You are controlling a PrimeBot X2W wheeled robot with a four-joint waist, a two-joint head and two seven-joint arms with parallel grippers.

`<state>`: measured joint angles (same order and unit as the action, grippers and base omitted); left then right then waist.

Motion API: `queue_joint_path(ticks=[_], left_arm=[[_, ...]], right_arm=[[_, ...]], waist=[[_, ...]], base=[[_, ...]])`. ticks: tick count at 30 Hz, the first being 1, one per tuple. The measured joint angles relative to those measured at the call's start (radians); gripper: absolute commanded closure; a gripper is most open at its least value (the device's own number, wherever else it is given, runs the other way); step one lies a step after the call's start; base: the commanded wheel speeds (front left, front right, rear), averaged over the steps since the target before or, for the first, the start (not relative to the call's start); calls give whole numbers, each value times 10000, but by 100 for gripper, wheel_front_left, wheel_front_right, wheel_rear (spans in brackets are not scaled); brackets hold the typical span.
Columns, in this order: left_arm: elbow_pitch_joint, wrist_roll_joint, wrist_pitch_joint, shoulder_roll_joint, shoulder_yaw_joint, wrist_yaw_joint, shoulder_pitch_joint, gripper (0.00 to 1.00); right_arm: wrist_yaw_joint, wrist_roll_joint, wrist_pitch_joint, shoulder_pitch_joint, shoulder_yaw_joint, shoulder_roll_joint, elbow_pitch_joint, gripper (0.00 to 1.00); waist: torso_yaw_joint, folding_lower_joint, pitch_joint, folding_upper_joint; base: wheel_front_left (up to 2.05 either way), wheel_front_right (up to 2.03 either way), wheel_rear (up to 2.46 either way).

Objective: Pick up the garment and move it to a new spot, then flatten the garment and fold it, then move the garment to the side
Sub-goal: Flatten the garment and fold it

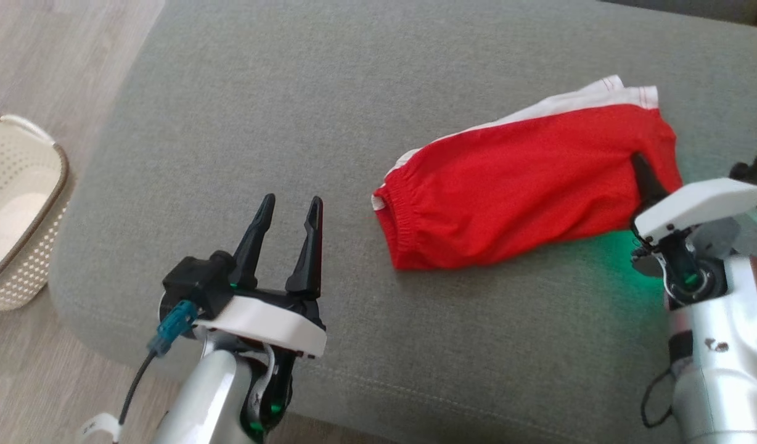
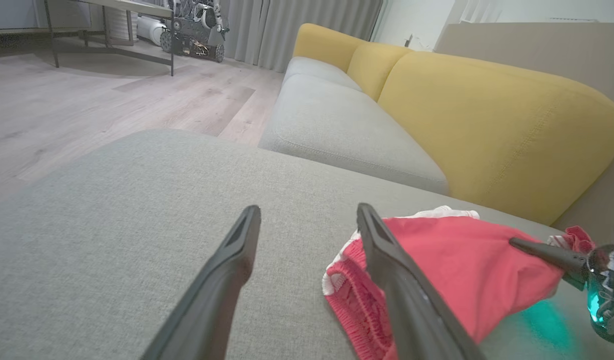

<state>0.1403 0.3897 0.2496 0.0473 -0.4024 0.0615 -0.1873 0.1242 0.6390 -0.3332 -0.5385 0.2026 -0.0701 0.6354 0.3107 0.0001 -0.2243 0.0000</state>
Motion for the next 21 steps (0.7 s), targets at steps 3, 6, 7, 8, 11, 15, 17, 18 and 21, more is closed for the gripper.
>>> queue_joint_path(ticks=[3,6,7,8,11,15,17,18,21], left_arm=[[13,-23,0,0,33,-8,10,0],[35,-100,0,2,69,-21,25,0],[52,-102,0,2,73,-71,33,0],[67,-102,0,2,79,-86,41,0],[82,-102,0,2,113,-90,115,0],[169,-105,0,2,109,-100,271,0],[171,-113,0,4,130,-100,353,0],[161,-113,0,4,153,-100,399,0],[169,-111,0,4,159,-104,440,0]], right_arm=[[0,209,487,345,-119,-15,-397,100],[0,255,932,706,-121,-42,-759,100],[0,255,1066,843,-94,-56,-880,100],[0,255,1152,973,-54,-65,-980,100],[0,128,1396,1402,203,-65,-1298,100],[0,-171,1499,2036,809,-44,-1666,100],[0,-339,1494,2367,1039,13,-1860,100],[0,-454,1478,2513,1080,42,-1956,100],[0,-702,1294,2775,1066,121,-2063,100]], waist=[[-165,0,124,0],[-355,0,268,0],[-418,0,320,0],[-480,0,371,0],[-684,0,516,0],[-877,-1,776,0],[-981,-1,895,0],[-1046,-1,921,0],[-1227,-1,957,0]], base=[[0,0,0],[0,0,0],[0,0,0],[0,0,0],[0,0,0],[0,0,0],[0,0,0],[0,0,0],[0,0,0]])
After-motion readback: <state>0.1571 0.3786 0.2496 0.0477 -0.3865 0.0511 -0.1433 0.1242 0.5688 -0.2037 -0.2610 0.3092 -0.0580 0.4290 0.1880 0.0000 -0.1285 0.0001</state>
